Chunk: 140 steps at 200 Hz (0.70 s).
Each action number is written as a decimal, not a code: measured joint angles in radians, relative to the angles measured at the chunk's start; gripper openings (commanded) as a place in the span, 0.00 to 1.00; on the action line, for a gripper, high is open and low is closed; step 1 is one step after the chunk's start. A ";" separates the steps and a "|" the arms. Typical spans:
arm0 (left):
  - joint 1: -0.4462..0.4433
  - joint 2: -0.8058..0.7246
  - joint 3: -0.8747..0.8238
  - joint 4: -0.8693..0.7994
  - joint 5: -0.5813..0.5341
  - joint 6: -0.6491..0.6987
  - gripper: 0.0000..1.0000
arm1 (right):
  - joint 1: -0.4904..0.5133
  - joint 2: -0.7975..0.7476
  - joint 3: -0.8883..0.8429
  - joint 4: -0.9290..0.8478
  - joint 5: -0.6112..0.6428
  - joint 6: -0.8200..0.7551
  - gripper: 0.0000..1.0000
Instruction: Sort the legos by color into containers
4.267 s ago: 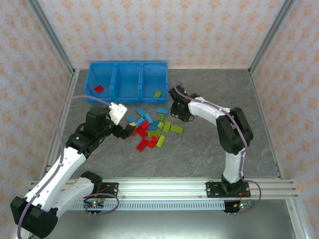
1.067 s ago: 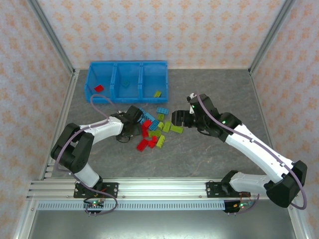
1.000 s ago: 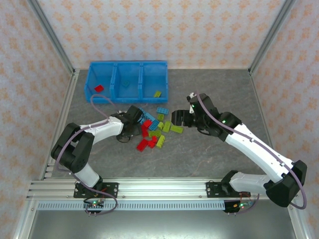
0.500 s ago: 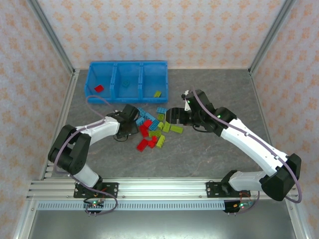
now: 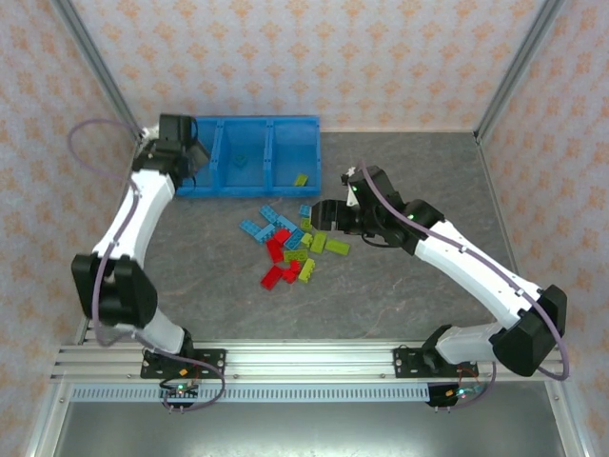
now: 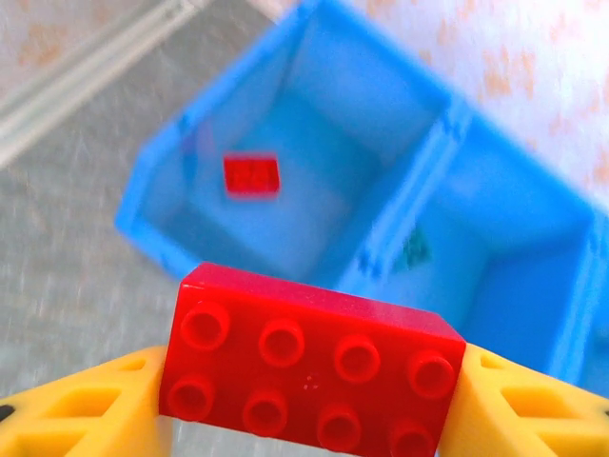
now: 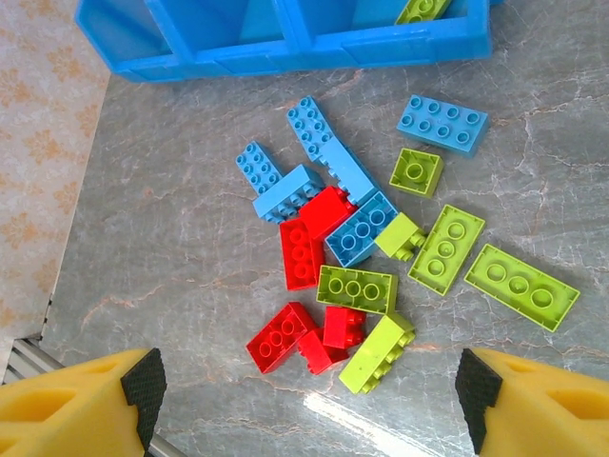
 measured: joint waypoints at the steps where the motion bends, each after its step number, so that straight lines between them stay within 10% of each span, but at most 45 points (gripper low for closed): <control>1: 0.005 0.013 0.013 0.000 0.000 0.002 0.53 | 0.000 0.001 0.000 0.000 0.000 0.000 0.82; 72: 0.062 0.586 0.505 -0.116 0.045 0.084 0.72 | 0.000 -0.020 -0.013 0.000 0.008 0.017 0.82; 140: 0.069 0.516 0.501 -0.162 0.079 0.100 0.81 | 0.000 -0.027 -0.014 0.000 0.032 0.016 0.83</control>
